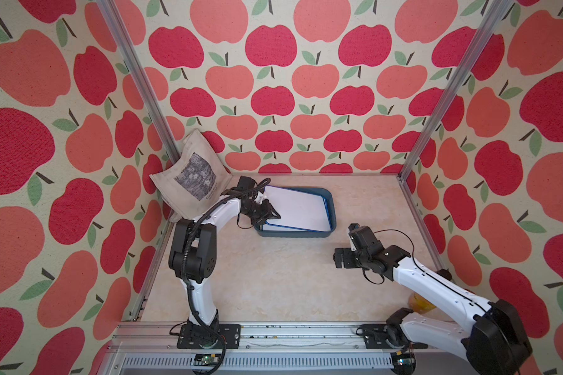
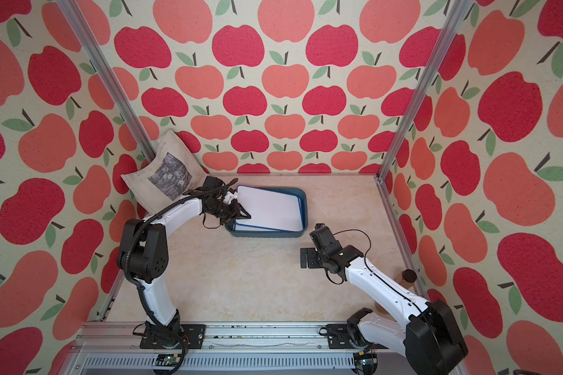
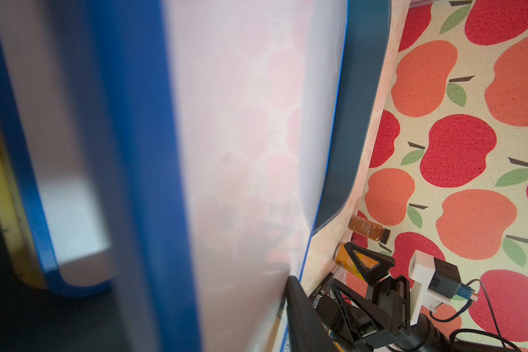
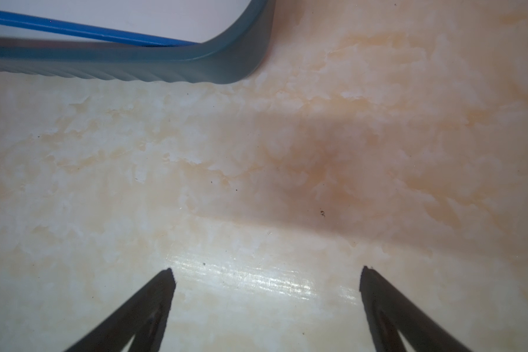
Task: Put the whiteboard into the storage box
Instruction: Place the whiteboard in the storage box.
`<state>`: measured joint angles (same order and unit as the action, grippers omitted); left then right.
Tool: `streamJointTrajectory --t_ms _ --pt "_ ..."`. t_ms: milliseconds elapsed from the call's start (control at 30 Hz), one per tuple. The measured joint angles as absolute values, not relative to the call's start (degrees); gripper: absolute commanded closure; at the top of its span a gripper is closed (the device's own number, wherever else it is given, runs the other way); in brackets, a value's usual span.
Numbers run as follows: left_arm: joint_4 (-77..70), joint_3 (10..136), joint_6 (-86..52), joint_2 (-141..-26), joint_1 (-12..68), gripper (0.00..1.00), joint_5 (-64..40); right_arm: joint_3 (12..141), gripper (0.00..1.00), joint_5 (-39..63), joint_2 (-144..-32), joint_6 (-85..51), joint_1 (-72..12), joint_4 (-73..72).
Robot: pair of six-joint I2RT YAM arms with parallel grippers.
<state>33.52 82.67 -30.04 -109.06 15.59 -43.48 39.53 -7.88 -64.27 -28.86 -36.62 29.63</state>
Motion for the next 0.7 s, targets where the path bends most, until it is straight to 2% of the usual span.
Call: streamJointTrajectory --t_ms 700 --pt "38.4 90.0 -22.6 -109.2 17.5 0.71 -41.3 38.3 0.01 -7.4 -63.2 -29.6 -36.6 29.5"
